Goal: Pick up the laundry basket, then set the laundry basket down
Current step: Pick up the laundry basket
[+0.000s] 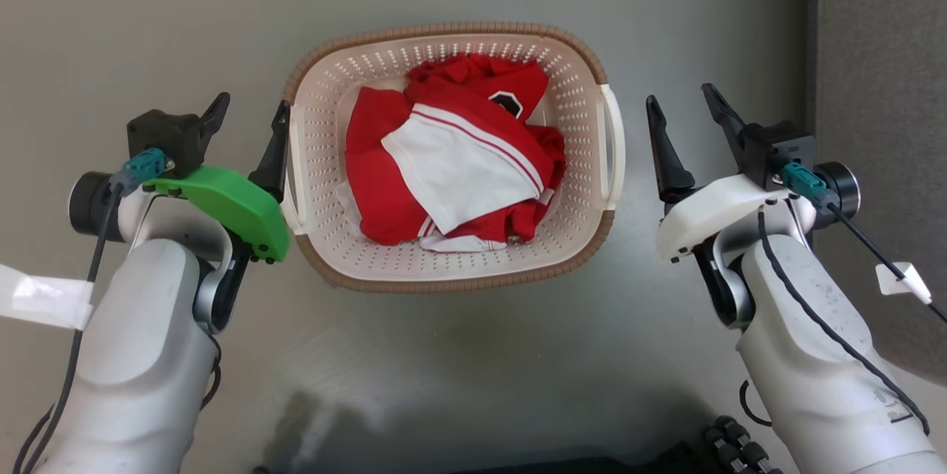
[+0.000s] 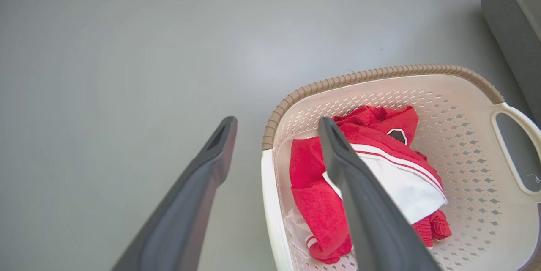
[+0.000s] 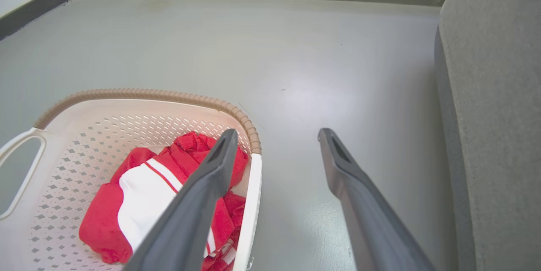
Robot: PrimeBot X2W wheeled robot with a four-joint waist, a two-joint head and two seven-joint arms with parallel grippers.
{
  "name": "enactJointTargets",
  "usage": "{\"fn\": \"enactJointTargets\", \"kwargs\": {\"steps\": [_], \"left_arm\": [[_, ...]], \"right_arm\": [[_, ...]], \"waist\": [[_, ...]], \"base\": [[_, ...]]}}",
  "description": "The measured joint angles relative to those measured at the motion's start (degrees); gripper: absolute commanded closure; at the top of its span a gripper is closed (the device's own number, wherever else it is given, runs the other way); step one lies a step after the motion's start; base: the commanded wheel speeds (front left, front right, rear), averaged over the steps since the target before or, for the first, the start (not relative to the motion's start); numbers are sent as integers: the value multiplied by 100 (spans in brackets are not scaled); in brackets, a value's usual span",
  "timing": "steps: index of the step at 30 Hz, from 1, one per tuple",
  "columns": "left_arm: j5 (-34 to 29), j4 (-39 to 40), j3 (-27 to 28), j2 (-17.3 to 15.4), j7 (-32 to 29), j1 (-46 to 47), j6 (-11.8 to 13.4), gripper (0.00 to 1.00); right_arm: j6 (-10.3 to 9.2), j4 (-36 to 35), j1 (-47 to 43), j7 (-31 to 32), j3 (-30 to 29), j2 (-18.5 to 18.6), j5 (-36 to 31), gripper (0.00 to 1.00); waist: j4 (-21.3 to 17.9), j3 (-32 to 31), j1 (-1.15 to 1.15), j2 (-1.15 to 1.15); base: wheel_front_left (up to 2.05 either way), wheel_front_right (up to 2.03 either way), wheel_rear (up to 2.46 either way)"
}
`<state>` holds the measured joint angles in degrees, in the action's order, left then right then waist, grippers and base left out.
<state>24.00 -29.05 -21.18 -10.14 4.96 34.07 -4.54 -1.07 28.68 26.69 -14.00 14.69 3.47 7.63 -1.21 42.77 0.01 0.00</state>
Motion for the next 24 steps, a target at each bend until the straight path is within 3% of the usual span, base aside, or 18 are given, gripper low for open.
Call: {"fn": "enactJointTargets", "kwargs": {"steps": [24], "left_arm": [[203,-1722,-333,137,222,883,-250,0]], "right_arm": [[49,1050,668,-8,827,10,715,0]], "waist": [[60,923,0,0]], "base": [[0,0,0]]}}
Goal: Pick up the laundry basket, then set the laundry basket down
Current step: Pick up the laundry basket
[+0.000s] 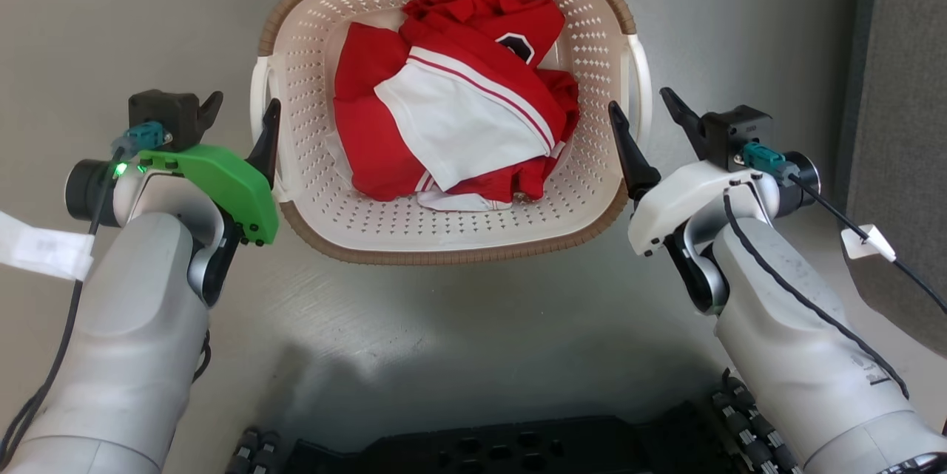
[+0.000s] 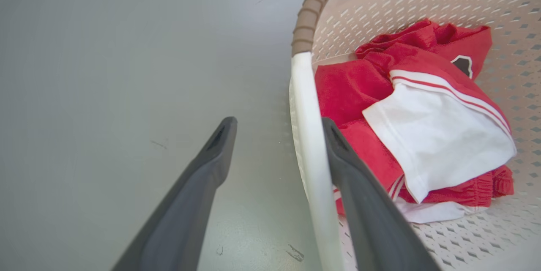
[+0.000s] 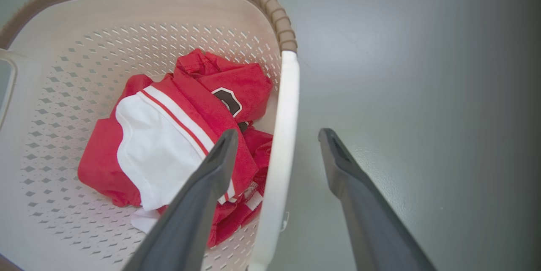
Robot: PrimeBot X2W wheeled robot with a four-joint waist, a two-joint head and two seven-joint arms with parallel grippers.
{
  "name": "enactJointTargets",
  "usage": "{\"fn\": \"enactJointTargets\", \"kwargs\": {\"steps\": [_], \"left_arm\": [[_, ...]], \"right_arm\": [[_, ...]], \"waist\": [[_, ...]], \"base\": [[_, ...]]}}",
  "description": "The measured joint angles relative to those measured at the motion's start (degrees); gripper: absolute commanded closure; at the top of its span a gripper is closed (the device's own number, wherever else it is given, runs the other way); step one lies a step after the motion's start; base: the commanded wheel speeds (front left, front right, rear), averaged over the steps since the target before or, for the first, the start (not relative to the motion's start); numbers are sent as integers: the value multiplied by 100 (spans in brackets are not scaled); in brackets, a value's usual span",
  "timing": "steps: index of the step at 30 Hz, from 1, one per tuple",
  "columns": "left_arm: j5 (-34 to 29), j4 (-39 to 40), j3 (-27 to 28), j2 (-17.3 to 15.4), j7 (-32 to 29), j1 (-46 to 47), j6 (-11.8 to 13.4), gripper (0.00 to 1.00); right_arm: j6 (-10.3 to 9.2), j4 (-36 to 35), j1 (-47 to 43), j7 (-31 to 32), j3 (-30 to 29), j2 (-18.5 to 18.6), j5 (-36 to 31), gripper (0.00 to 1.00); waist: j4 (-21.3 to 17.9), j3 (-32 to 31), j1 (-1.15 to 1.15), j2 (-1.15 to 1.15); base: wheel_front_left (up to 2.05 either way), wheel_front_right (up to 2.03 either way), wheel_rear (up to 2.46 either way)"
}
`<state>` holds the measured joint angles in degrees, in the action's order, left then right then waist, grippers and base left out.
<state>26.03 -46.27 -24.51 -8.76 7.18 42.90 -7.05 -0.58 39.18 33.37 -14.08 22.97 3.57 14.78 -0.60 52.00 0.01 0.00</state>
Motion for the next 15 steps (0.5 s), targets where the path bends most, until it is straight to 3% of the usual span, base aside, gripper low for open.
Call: {"fn": "enactJointTargets", "kwargs": {"steps": [15], "left_arm": [[172,-641,-678,23,-169,446,-36,0]], "right_arm": [[-13,410,455,-1,400,5,361,0]], "waist": [[-69,289,0,0]], "base": [[0,0,0]]}}
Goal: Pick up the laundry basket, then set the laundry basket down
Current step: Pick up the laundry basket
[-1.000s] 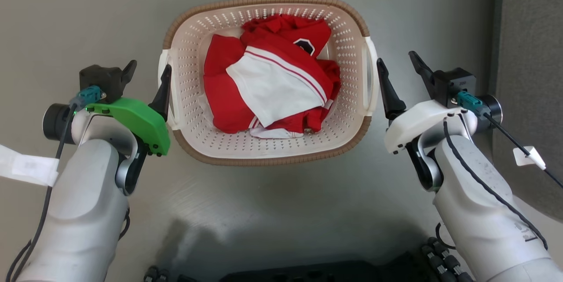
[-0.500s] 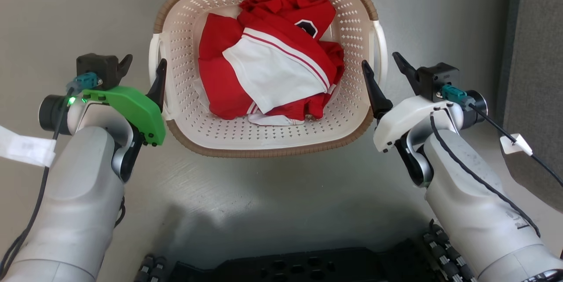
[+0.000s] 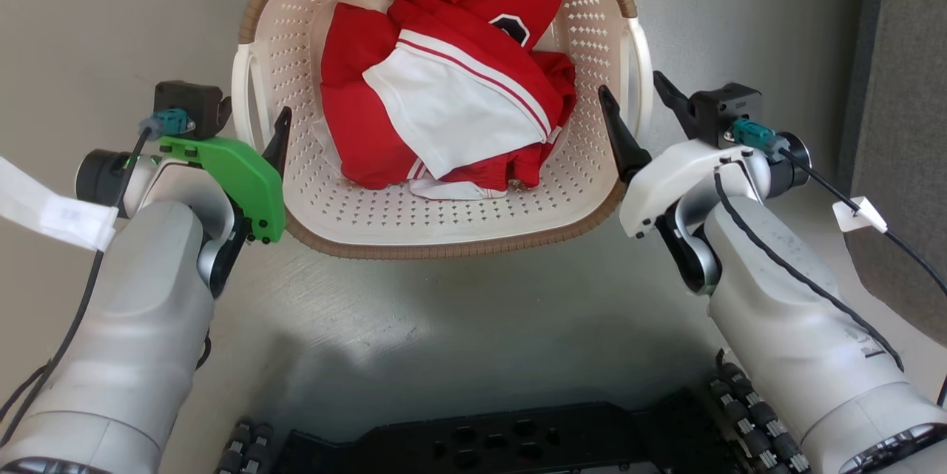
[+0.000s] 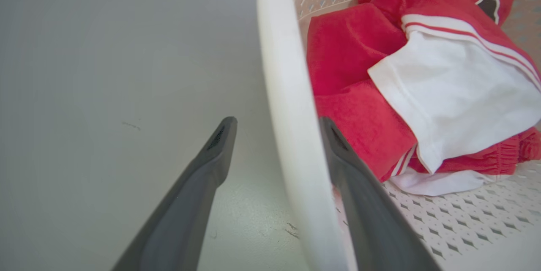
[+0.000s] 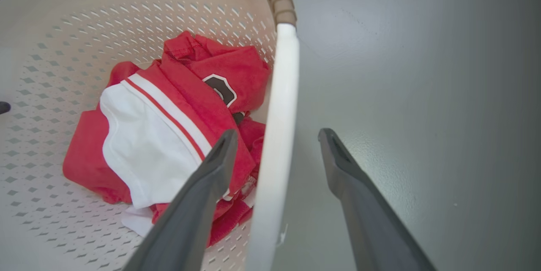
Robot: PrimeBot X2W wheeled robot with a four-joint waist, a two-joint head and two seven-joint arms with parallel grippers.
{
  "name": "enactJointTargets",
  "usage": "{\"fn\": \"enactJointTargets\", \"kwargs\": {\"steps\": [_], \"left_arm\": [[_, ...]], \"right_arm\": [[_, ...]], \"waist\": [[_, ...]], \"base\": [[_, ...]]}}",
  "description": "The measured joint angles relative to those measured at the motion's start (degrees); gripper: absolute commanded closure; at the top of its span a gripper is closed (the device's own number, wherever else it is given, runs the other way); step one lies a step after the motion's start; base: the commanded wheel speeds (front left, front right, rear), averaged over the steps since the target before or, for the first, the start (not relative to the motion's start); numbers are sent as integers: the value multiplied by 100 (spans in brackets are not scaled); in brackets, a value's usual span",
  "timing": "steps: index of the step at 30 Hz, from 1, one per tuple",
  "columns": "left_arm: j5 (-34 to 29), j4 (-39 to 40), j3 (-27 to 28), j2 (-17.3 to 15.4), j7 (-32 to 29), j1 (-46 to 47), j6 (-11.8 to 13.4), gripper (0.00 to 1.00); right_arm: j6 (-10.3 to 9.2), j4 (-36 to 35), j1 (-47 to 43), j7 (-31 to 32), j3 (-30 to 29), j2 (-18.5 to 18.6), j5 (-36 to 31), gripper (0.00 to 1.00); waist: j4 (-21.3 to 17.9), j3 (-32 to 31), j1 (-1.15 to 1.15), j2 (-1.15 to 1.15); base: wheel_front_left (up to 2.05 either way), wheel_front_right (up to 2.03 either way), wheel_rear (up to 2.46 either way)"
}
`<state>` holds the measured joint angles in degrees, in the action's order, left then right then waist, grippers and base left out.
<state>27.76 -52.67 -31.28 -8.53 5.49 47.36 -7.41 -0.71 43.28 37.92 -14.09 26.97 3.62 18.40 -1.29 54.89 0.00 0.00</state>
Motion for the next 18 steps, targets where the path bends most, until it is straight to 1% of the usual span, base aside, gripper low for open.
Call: {"fn": "enactJointTargets", "kwargs": {"steps": [1,2,3,4,8,11,14,18], "left_arm": [[31,-20,-36,1,-19,29,0,0],[34,-30,-63,2,-25,61,0,0],[48,-33,-98,2,-42,102,0,86],[92,-38,-133,4,-42,144,0,100],[326,-58,-243,93,-66,213,-5,100],[417,-78,-297,94,-66,231,-5,100],[634,-131,-398,97,-65,259,-4,100],[715,-240,-464,143,-56,264,-4,100]], "right_arm": [[-35,19,32,0,14,1,27,0],[-41,24,59,0,33,-1,57,52],[-42,36,81,-1,52,-1,96,100],[-41,55,100,-1,76,0,133,100],[-44,141,159,-30,134,-37,199,100],[-45,201,170,-53,135,-32,236,100],[-45,310,220,-77,152,-34,283,100],[-46,476,311,-76,154,-53,286,100]], "waist": [[-1,6,0,0],[-1,12,0,0],[0,17,0,0],[2,22,0,0],[14,33,0,0],[25,33,0,0],[34,16,0,0],[42,-28,0,0]], "base": [[0,0,0],[0,0,0],[0,0,0],[0,0,0],[0,0,0],[0,0,0],[0,0,0],[0,0,0]]}}
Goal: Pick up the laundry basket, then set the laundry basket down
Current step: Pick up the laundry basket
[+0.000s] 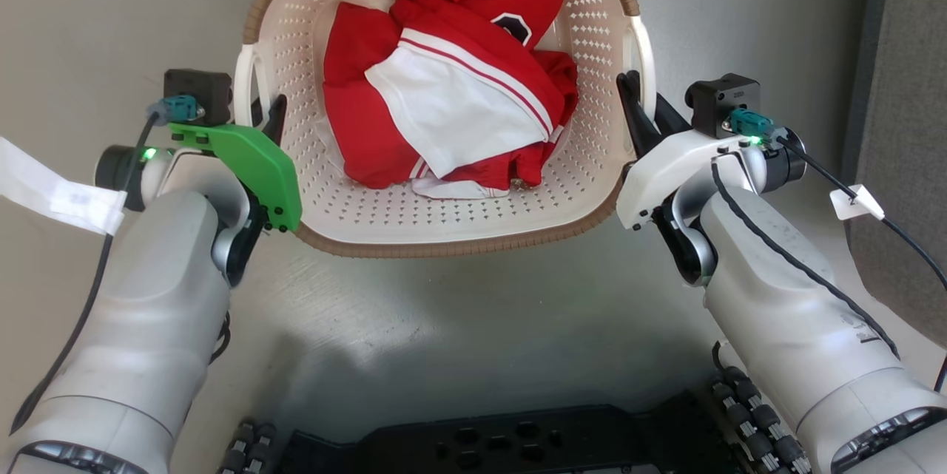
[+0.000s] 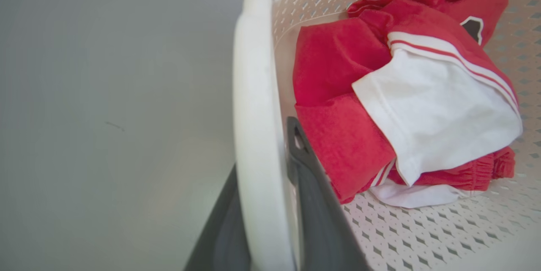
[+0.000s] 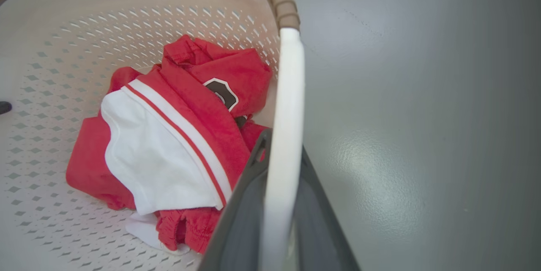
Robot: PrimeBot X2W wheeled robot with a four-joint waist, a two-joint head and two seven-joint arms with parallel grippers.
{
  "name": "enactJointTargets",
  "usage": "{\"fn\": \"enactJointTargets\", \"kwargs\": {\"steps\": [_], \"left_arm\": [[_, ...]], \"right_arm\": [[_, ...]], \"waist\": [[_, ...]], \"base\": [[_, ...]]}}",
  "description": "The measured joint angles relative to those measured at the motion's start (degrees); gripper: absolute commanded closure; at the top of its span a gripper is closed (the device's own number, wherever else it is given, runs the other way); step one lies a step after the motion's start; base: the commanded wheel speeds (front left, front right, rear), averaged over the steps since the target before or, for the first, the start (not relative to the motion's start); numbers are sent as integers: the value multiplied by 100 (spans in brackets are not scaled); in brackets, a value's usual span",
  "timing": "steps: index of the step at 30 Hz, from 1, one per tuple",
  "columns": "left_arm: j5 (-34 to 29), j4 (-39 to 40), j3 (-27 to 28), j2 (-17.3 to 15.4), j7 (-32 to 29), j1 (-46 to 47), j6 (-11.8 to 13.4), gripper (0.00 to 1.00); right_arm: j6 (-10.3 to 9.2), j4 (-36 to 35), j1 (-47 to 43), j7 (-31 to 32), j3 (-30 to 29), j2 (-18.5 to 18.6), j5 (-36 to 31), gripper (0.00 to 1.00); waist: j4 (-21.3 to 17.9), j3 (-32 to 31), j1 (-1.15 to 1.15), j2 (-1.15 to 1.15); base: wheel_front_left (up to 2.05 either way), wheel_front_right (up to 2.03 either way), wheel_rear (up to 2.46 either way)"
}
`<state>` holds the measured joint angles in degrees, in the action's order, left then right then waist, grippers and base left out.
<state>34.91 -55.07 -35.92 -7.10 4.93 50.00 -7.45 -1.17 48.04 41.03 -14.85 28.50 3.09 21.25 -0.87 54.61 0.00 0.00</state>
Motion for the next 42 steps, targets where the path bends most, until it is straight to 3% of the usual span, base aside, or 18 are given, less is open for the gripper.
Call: {"fn": "enactJointTargets", "kwargs": {"steps": [21,42], "left_arm": [[705,-374,-387,255,-243,-93,0,100],[1437,-499,-690,301,-840,-530,1,100]], "right_arm": [[-32,1057,75,30,34,-104,181,100],[223,1593,34,515,369,-122,586,100]], "waist": [[-15,-706,0,0],[-37,-1749,-1,0]], "base": [[0,0,0],[0,0,0]]}}
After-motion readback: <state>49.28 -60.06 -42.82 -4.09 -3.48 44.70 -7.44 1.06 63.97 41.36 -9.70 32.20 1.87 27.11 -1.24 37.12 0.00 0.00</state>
